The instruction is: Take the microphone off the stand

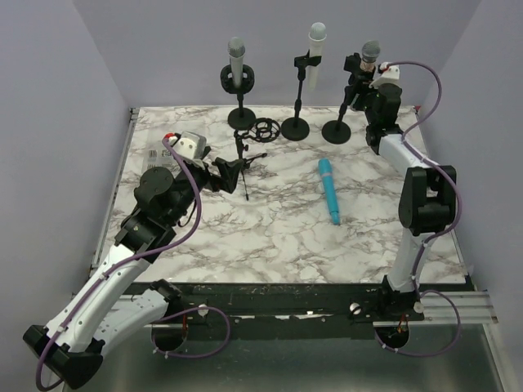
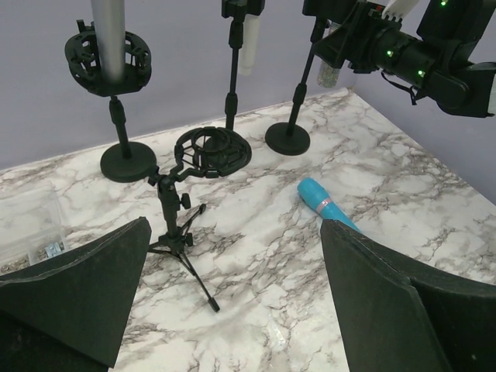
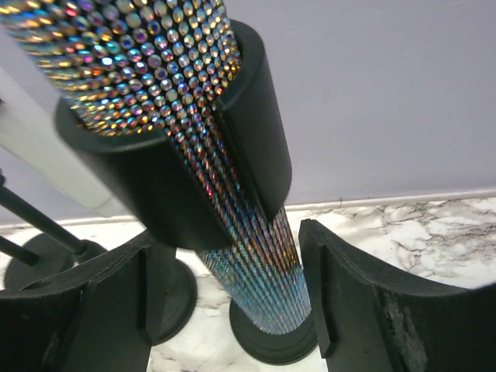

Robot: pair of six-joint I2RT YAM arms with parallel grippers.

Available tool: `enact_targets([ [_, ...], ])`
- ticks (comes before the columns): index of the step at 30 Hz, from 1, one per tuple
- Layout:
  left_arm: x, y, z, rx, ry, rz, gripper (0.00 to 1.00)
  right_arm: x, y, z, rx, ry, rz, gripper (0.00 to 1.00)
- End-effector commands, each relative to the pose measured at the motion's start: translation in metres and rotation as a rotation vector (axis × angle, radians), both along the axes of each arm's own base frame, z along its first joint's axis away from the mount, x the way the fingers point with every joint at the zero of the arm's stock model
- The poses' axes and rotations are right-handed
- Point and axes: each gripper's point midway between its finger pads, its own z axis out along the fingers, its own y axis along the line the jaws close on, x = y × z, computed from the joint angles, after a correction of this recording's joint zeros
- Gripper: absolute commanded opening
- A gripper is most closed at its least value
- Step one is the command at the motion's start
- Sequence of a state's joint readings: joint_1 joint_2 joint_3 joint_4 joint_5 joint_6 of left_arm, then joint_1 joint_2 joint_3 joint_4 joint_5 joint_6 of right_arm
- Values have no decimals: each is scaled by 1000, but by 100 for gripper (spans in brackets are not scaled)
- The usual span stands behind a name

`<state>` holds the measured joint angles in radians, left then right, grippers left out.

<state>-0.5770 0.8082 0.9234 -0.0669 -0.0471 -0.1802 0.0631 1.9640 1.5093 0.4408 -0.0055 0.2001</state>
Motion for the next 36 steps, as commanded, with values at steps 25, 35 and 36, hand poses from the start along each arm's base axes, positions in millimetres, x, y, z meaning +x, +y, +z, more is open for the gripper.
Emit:
enact_targets([
  [25, 6, 0, 1, -14, 8, -3, 94, -72, -19, 144, 5, -251, -61, 1],
  [35, 3, -12, 0, -47, 38, -74, 94, -180, 81, 144, 24, -200, 317, 1],
  [36, 3, -13, -1, -47, 43, -80, 94, -193, 96, 138, 7, -187, 345, 1],
])
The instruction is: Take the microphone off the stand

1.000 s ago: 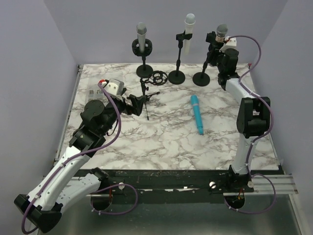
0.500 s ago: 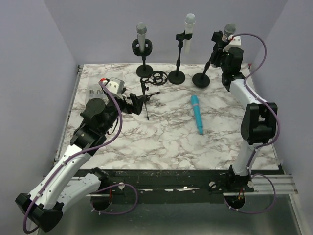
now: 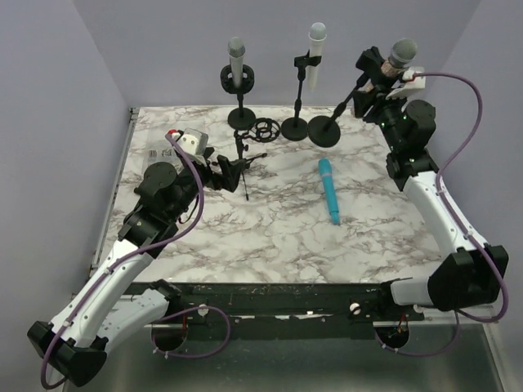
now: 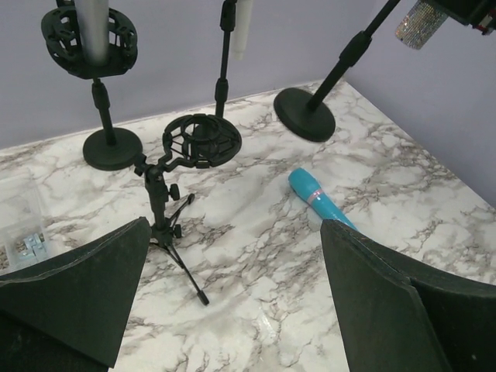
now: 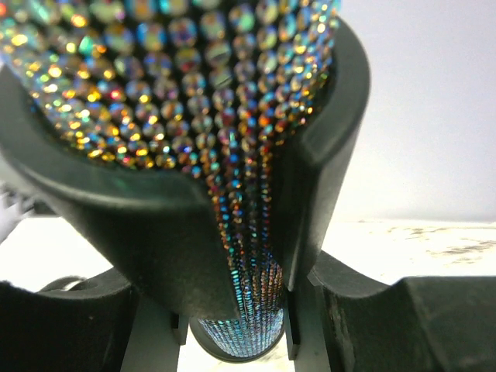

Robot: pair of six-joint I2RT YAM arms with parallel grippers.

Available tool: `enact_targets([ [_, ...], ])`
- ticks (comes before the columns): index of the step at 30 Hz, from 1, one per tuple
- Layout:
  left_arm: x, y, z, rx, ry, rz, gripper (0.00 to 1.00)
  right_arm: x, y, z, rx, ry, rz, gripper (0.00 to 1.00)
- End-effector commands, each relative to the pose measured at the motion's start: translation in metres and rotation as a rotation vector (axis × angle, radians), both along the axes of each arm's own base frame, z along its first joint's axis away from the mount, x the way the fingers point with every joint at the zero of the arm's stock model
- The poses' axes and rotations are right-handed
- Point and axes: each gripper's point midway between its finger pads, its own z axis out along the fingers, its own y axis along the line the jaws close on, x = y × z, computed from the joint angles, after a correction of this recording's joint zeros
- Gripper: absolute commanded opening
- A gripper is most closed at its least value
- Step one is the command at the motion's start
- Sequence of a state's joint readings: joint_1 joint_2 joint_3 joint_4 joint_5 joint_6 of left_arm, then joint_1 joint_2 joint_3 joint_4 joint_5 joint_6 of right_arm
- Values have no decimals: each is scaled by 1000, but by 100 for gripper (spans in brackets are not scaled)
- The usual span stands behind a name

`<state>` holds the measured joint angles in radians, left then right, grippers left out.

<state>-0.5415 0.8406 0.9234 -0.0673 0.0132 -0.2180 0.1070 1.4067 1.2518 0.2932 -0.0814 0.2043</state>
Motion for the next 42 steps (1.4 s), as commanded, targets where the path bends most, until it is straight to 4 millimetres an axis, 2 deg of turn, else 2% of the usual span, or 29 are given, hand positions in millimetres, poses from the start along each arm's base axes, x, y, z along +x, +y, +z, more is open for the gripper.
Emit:
enact_targets([
  [1, -4, -9, 9, -36, -3, -58, 94, -70, 87, 4, -41, -35, 258, 1],
  [4, -4, -10, 9, -37, 0, -61, 94, -114, 134, -11, -85, -12, 386, 1],
  [10, -5, 2, 16, -33, -36, -16, 94, -175, 183, -55, -147, 69, 506, 1],
  [14, -4, 3, 15, -29, -40, -11, 94, -204, 203, -81, -233, 80, 530, 1],
  [17, -3, -3, 11, -27, -30, -38, 94, -218, 213, -100, -278, 106, 538, 1],
  [23, -4, -15, 7, -23, -22, -98, 94, -234, 215, -130, -291, 145, 560, 3],
  [25, -5, -18, 7, -22, -24, -115, 94, -236, 212, -137, -295, 161, 560, 11],
  [31, -7, -29, 3, -14, -14, -177, 94, -248, 205, -147, -290, 204, 584, 55],
  [35, -9, -36, 0, -16, 2, -217, 94, -250, 193, -146, -297, 257, 550, 77],
  [38, -8, -37, -1, -16, 6, -221, 94, -252, 187, -131, -269, 269, 533, 87],
  [39, -9, -38, 0, -17, 9, -228, 94, -254, 185, -126, -260, 268, 535, 97],
  [42, -11, -42, -1, -10, 8, -257, 94, -261, 184, -115, -252, 258, 563, 100],
])
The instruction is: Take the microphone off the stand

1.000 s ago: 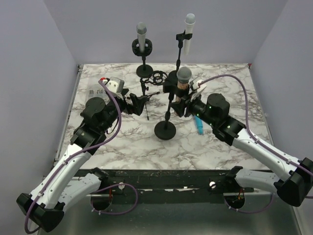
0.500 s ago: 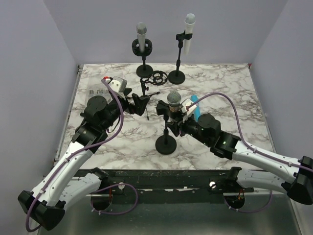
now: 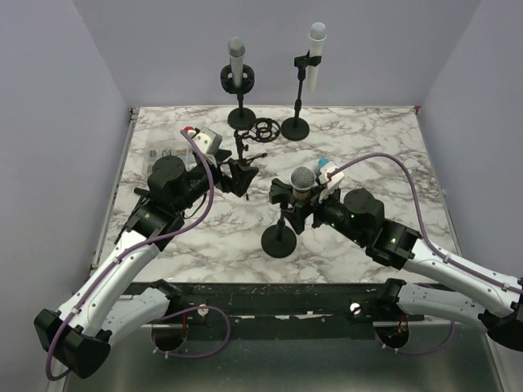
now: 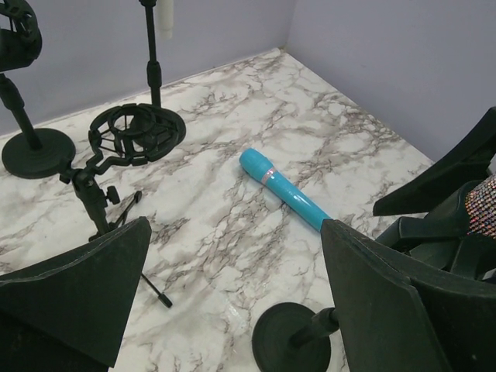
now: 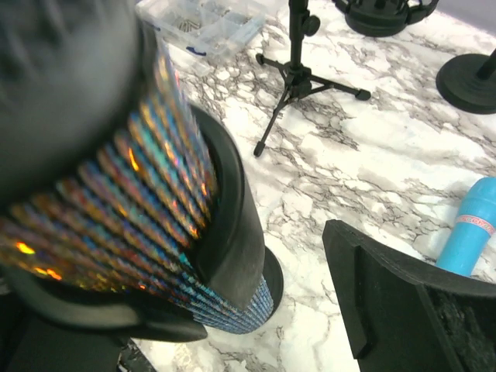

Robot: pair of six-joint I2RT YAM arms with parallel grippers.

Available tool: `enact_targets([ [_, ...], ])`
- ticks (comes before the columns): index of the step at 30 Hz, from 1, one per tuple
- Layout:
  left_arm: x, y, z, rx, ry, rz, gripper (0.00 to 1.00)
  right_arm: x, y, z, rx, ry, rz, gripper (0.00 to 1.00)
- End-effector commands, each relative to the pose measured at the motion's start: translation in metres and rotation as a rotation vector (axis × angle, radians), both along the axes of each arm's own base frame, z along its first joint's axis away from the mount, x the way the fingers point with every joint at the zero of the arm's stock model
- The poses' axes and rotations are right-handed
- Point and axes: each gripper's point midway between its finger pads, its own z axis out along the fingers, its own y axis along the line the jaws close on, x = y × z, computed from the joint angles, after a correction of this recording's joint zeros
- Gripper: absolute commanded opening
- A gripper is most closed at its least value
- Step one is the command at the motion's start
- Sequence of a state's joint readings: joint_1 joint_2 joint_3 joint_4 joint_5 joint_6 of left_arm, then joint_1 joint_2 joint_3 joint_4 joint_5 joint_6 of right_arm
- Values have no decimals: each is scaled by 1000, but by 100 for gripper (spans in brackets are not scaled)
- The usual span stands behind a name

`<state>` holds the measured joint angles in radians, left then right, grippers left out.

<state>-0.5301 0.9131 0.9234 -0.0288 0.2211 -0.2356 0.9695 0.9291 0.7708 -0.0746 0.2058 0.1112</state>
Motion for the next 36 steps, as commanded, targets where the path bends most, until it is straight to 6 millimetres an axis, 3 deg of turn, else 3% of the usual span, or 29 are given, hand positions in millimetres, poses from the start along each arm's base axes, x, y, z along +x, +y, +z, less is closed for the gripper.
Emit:
enact_targets([
  [1, -5, -8, 12, -14, -31, -63, 94, -8, -8, 29, 36, -1, -1, 100],
  [5, -5, -14, 10, -6, -13, -98, 94, -12, -12, 47, 72, -22, 5, 100],
  [13, -12, -26, 8, 6, -9, -183, 94, -10, -15, 102, 184, -96, -16, 100],
  [19, -22, -32, 11, -1, -24, -248, 96, -7, -11, 117, 207, -118, -16, 99],
  [23, -30, -33, 21, -14, -74, -284, 97, -6, -6, 119, 215, -114, -7, 90],
  [30, -63, -48, 29, -27, -127, -488, 99, -9, -4, 125, 237, -124, 14, 57],
  [36, -83, -65, 23, -17, -114, -633, 99, -10, -3, 127, 235, -125, 23, 38],
])
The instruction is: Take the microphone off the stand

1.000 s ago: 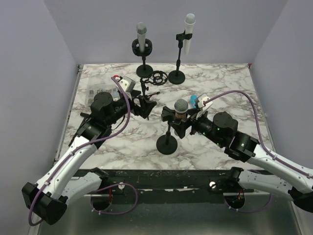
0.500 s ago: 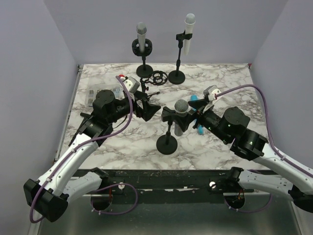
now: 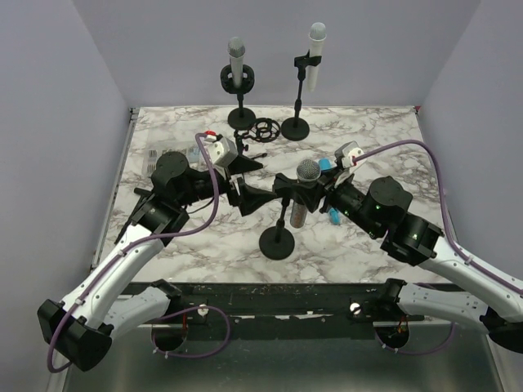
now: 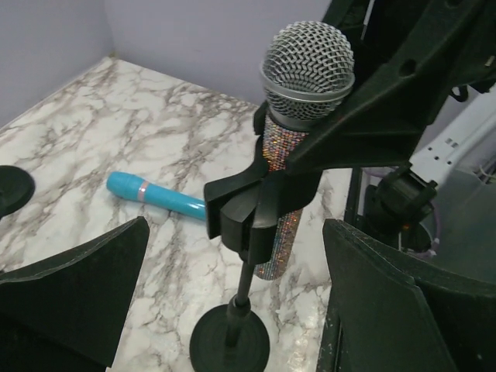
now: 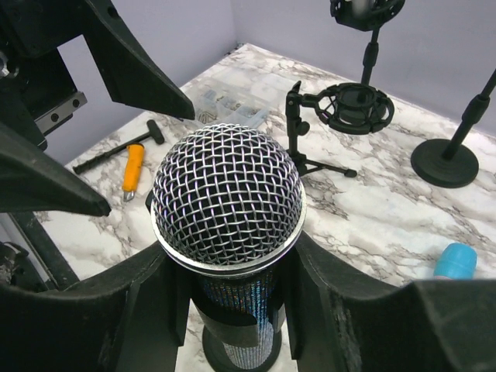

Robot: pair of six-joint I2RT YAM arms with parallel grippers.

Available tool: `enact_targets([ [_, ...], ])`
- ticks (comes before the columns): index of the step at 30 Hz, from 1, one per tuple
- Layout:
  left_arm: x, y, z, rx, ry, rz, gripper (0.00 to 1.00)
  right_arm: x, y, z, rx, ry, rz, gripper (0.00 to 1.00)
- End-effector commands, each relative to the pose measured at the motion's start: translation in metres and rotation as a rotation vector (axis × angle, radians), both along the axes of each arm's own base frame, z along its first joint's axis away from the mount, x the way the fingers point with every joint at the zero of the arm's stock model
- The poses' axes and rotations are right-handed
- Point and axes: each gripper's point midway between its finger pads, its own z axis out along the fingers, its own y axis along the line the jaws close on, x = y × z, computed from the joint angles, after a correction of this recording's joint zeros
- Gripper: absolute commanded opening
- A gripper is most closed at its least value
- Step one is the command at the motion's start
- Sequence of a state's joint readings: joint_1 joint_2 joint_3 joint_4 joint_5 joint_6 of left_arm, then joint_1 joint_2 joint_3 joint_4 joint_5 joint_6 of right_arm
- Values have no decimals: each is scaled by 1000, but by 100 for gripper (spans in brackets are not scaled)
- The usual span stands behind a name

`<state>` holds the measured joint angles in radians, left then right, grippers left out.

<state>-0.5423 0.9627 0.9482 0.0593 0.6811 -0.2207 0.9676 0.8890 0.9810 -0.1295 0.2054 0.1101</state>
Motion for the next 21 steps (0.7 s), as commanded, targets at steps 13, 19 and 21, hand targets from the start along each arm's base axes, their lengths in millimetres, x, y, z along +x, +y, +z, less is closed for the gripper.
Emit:
enact_targets([
  [13, -26, -35, -15, 63, 6, -201, 99, -16, 16, 23, 61, -23, 117, 26],
  [19, -34, -40, -18, 69, 11, -254, 99, -26, 27, 19, 48, -26, 204, 26],
  [21, -37, -42, -20, 76, 14, -274, 98, -26, 28, 16, 40, -23, 205, 26],
])
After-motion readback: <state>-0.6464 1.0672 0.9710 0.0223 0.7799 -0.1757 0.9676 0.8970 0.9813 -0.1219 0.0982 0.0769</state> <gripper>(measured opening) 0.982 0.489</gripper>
